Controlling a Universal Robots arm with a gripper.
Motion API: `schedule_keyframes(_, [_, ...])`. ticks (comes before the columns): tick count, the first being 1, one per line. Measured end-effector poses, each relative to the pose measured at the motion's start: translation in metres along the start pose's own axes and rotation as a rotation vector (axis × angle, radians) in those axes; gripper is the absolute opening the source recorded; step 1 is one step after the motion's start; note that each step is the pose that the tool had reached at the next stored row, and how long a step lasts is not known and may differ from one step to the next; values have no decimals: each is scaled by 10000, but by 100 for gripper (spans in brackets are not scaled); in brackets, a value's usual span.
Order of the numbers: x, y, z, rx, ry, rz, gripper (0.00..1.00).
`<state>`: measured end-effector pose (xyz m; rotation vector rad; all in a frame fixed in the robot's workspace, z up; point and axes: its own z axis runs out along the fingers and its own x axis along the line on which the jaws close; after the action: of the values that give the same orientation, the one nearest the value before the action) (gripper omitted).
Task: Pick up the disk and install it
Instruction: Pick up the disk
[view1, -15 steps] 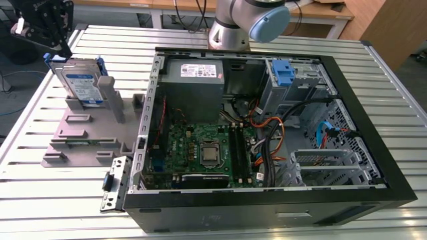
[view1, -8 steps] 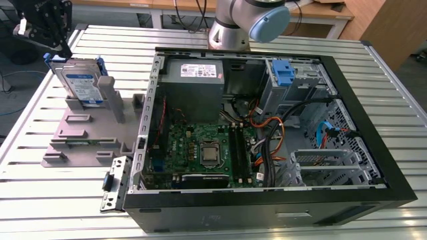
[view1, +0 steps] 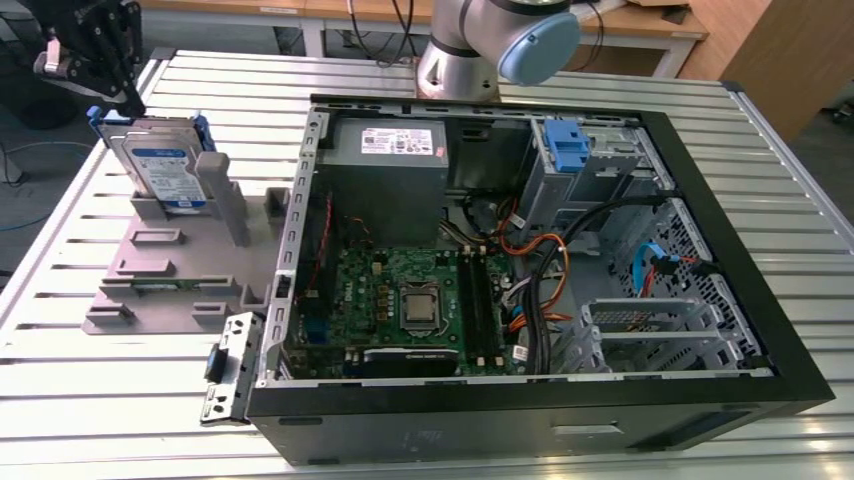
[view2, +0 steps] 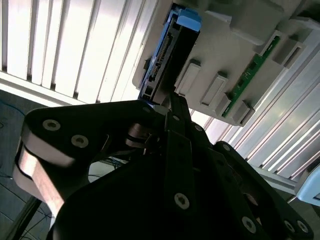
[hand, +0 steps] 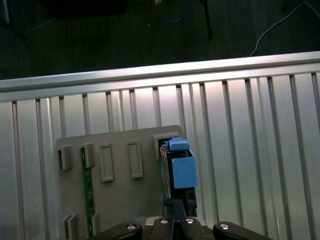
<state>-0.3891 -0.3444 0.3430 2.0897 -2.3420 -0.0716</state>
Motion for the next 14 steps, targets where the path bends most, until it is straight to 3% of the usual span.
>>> schedule_keyframes(14, [-49, -70, 29, 1, 0, -51, 11])
